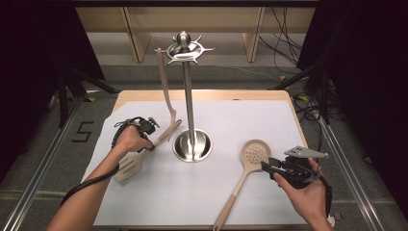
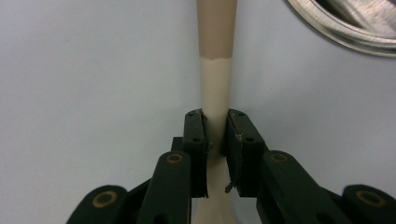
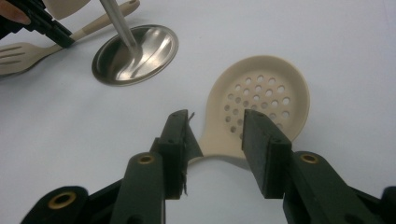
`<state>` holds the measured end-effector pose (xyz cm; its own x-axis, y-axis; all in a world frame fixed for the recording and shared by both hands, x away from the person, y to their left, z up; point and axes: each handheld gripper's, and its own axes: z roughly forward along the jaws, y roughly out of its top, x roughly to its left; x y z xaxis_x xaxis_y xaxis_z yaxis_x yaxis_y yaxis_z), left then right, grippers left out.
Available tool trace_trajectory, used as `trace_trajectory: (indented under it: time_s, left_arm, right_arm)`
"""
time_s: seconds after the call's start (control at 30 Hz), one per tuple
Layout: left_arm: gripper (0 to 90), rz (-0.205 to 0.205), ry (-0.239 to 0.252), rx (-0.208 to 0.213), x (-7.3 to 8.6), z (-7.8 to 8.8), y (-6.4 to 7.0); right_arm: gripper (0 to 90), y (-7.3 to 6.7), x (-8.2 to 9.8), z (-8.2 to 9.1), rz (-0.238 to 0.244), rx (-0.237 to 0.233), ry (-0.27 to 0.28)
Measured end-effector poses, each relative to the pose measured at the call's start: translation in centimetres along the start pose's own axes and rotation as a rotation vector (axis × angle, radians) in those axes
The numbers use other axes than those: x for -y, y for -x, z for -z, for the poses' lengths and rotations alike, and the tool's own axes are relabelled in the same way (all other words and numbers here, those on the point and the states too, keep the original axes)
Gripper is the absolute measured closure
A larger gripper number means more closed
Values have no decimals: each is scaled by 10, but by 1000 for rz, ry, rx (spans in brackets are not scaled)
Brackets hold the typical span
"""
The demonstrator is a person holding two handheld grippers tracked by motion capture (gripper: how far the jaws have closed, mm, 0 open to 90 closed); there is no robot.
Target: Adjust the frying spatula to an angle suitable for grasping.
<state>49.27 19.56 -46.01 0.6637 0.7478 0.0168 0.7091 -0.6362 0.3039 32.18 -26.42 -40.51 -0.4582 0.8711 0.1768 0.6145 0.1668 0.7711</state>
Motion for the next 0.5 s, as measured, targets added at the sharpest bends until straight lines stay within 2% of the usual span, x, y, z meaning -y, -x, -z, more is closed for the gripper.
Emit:
trace_trajectory:
  time_s: [0.2,0.23,0.33,0.43,0.5]
  left_arm:
    - [780,22,53,5,11,6,-6]
    - [781,23,61,6,13,8,-7]
    - [780,47,93,7,18,15,-12]
    - [780,73,144,2,24,21,-14]
    - [781,96,181,14,29,25,-16]
  right_arm:
    - [621,0,0,1,8,12,-7]
    - [621,-3,0,1,-35,-3,-17]
    - [621,-3,0,1,-31,-2,-15]
    - [621,-3,-1,1,-30,0,-14]
    - [621,-4,-1,1,-29,-1,-13]
